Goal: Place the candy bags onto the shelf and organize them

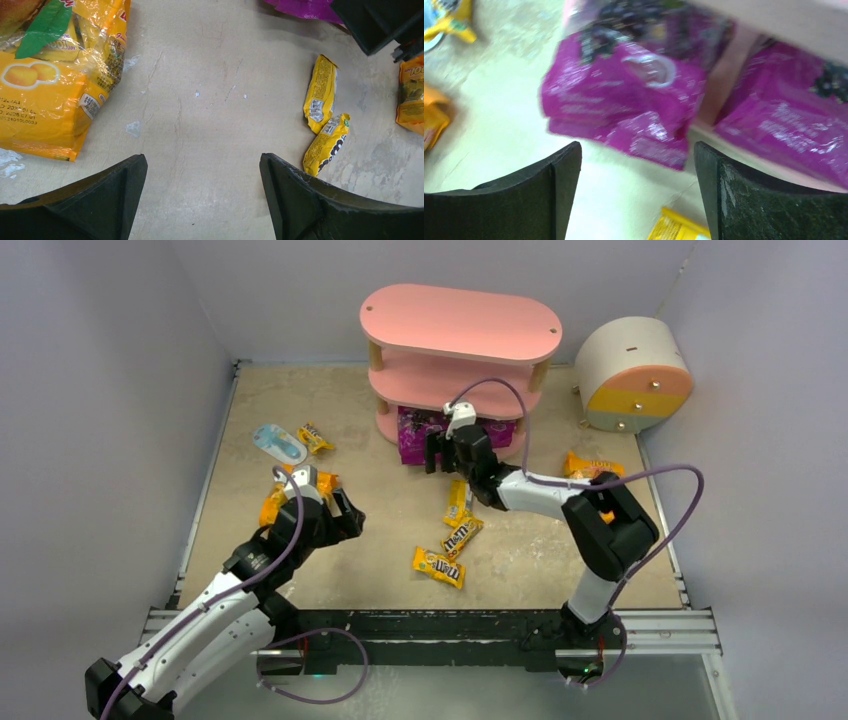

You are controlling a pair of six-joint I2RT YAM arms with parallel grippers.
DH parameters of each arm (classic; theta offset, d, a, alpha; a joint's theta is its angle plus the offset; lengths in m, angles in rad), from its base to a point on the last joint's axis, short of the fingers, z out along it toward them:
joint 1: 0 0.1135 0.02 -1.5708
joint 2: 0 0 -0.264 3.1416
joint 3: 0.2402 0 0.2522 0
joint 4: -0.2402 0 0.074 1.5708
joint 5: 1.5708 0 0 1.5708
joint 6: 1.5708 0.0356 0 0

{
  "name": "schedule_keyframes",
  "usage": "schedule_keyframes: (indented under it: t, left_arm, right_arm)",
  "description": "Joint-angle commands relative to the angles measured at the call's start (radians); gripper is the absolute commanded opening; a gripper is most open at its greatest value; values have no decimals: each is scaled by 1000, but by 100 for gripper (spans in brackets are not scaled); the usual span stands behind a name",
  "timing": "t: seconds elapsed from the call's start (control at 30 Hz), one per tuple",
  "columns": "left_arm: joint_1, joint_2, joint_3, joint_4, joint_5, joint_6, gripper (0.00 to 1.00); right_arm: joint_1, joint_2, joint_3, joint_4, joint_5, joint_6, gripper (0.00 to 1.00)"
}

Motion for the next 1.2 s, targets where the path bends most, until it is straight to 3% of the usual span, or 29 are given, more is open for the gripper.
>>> schedule_keyframes:
  t: [0.0,0.17,0.33,0.63,0.8,1.17]
  left_arm:
    - [2,-7,41,21,-7,8,88]
    - [3,-19,64,-17,-40,22,88]
    - [4,-32,72,-34,-60,20,88]
    - [4,-24,76,-44,-79,16,88]
    - [3,-23,74,-44,-79,15,88]
    - [4,-28,75,-51,-87,11,88]
  right_arm:
    - [112,-102,-29,-100,129,-139,87]
    - [174,-119,-74,-116,81,-333,85]
    - [182,0,81,-209,59,-467,76]
    - [182,235,280,-106,170,-447,64]
    - [176,271,311,-2,291,-433,44]
    - [109,340,370,97,388,-497,36]
